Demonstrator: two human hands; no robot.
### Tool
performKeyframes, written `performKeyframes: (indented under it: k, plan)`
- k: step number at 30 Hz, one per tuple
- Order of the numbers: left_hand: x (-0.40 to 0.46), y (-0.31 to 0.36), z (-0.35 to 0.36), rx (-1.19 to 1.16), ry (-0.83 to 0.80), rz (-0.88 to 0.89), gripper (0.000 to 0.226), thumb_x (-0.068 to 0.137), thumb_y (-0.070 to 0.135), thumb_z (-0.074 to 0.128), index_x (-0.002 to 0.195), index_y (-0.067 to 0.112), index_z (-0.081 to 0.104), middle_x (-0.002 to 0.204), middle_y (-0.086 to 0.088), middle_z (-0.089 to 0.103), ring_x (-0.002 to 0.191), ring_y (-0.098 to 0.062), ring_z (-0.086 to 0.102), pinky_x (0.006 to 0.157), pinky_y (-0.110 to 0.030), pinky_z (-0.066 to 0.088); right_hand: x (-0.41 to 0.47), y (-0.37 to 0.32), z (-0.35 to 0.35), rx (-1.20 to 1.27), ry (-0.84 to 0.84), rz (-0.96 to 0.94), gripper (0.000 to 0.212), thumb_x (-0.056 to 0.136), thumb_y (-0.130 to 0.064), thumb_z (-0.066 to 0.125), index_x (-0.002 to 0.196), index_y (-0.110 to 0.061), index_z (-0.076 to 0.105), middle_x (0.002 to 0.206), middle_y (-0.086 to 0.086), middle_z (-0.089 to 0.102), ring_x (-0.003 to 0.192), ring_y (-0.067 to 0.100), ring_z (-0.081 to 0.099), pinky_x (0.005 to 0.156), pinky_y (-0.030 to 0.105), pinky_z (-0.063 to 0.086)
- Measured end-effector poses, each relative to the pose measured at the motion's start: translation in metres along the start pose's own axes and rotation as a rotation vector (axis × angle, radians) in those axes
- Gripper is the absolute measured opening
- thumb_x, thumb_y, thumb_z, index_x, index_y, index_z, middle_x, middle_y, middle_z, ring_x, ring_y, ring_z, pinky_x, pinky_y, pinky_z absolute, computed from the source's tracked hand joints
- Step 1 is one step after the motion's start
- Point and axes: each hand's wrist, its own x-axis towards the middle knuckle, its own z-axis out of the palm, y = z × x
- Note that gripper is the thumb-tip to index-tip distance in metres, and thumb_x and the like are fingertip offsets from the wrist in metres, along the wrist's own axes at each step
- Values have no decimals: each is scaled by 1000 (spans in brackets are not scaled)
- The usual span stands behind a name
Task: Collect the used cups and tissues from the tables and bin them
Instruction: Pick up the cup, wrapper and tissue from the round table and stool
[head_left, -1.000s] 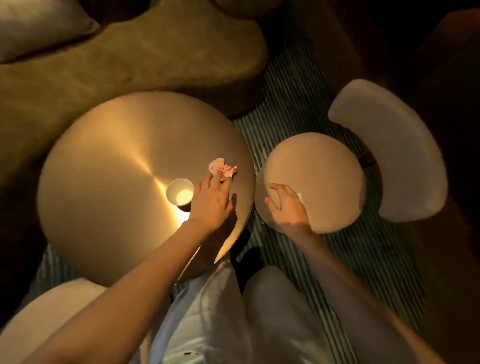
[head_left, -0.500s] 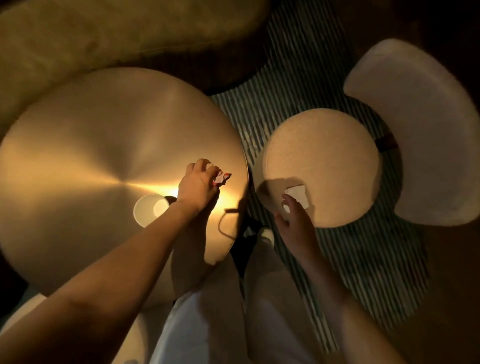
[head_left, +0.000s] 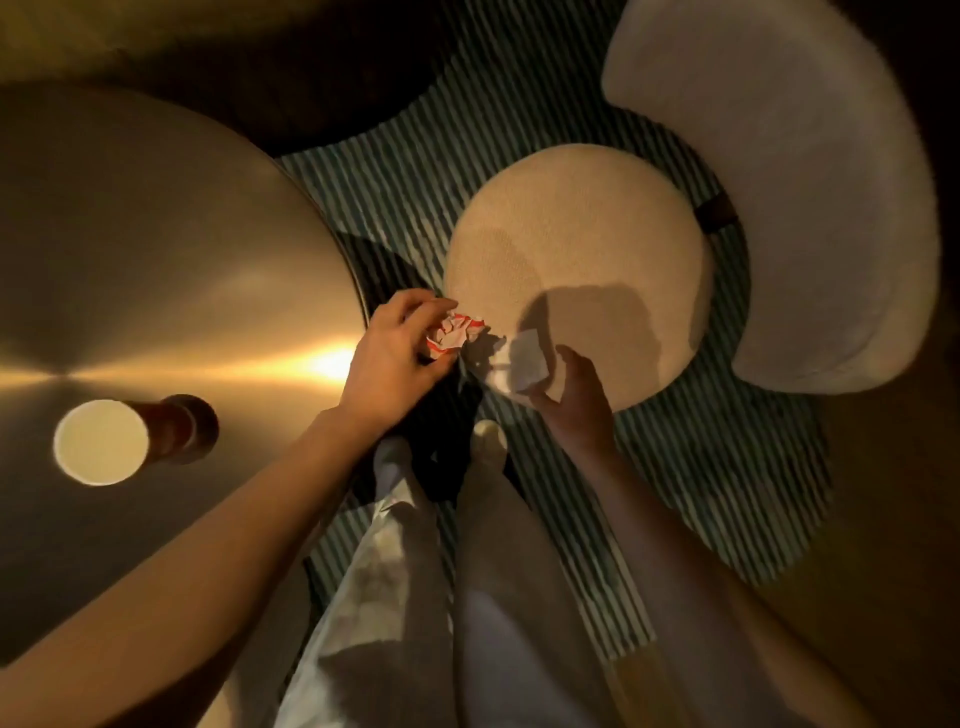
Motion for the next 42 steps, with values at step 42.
performKeyframes:
  k: [42]
  plan:
    - [-268, 4, 97, -31, 415, -375, 70, 78, 19, 73, 140, 23, 42, 137, 2, 44, 120, -19, 47, 95, -35, 47, -77, -4, 45, -5, 37, -725, 35, 83, -5, 66, 117, -12, 65, 110, 6, 68, 95, 21, 64, 83, 27, 46]
